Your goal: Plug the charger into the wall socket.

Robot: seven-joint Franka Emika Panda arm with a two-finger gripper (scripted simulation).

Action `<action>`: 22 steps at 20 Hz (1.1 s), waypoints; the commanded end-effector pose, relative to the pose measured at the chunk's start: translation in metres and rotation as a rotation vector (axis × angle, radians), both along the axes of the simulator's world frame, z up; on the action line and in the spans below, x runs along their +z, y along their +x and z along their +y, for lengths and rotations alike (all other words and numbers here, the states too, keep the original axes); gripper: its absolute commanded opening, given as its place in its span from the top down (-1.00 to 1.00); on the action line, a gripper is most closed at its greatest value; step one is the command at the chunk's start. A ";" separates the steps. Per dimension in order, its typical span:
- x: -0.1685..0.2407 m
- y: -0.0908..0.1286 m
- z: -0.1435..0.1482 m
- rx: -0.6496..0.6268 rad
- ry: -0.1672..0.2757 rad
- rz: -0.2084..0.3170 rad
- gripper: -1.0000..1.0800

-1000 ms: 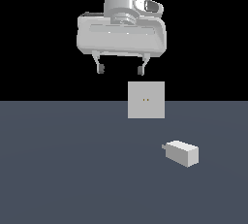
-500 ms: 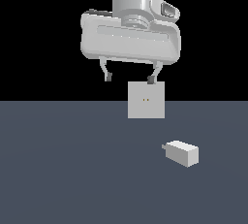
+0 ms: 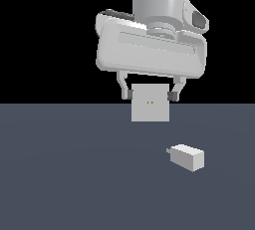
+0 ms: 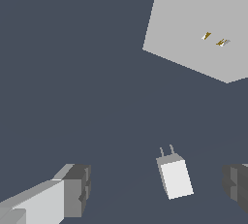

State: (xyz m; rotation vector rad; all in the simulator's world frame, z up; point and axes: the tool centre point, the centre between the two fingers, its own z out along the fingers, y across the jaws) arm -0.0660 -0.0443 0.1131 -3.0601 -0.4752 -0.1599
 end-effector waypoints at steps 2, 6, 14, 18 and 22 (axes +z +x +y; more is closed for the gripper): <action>-0.010 -0.008 -0.011 0.049 0.000 -0.017 -0.92; -0.022 -0.014 -0.022 0.102 0.001 -0.035 -0.92; -0.041 -0.023 -0.042 0.185 0.005 -0.063 -0.92; -0.047 -0.025 -0.048 0.211 0.006 -0.071 -0.92; -0.051 -0.026 -0.052 0.228 0.007 -0.077 -0.92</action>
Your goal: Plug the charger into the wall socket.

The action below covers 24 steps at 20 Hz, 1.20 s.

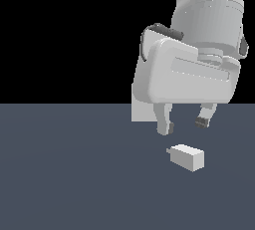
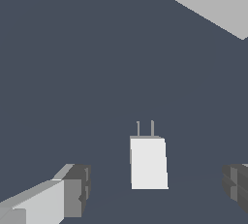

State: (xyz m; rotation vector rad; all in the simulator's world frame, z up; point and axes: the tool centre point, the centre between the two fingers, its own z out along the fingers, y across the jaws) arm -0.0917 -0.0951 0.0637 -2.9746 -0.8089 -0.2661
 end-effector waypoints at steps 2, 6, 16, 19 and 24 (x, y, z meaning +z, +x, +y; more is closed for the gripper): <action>-0.002 0.000 -0.002 0.012 0.001 -0.004 -0.92; -0.003 0.000 -0.003 0.013 0.001 -0.004 -0.92; -0.008 0.000 -0.002 0.010 0.001 -0.003 -0.92; -0.018 -0.001 -0.002 0.010 0.001 -0.003 -0.92; -0.040 -0.001 -0.001 0.009 0.000 -0.002 -0.92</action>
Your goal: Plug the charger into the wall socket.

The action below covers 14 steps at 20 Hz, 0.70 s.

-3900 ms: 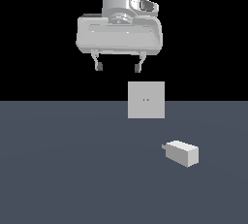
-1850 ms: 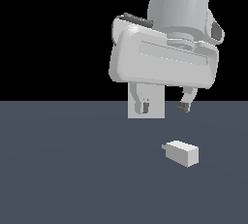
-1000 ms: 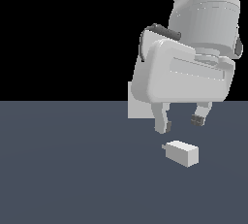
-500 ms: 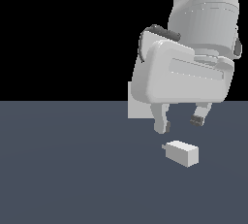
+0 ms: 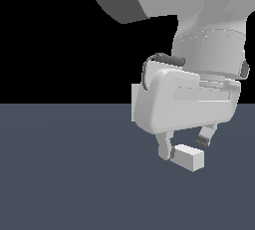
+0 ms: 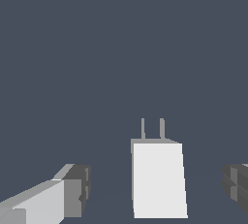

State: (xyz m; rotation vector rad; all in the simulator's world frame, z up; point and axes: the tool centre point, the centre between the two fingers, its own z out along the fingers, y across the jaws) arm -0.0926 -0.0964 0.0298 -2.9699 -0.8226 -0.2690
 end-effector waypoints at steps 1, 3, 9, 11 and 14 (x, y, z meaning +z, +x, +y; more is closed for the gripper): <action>-0.009 0.000 0.000 0.000 0.000 0.000 -0.92; -0.014 0.000 0.000 0.000 0.000 0.000 -0.92; -0.018 0.000 0.000 0.000 0.000 0.000 1.00; -0.018 0.000 0.000 0.000 0.000 0.000 1.00; -0.018 0.000 0.000 0.000 0.000 0.000 1.00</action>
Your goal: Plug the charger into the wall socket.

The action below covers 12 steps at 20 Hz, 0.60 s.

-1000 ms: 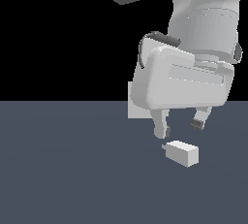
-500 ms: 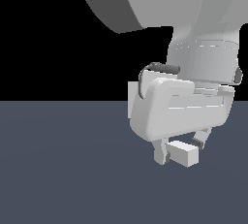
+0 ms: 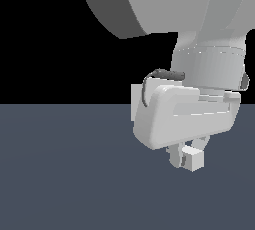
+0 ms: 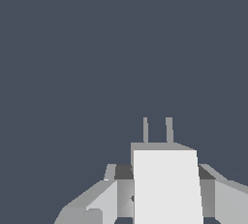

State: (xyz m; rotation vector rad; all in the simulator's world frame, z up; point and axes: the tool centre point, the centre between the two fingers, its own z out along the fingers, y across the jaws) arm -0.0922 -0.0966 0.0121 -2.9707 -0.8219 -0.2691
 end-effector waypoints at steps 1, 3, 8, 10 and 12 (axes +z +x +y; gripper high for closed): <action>0.000 0.000 0.000 0.000 0.000 0.000 1.00; 0.000 0.000 0.000 0.000 0.000 0.000 1.00; 0.001 0.001 0.001 -0.010 0.000 0.000 1.00; 0.003 0.001 0.002 -0.023 0.001 0.000 1.00; 0.006 0.003 0.004 -0.040 0.001 -0.001 1.00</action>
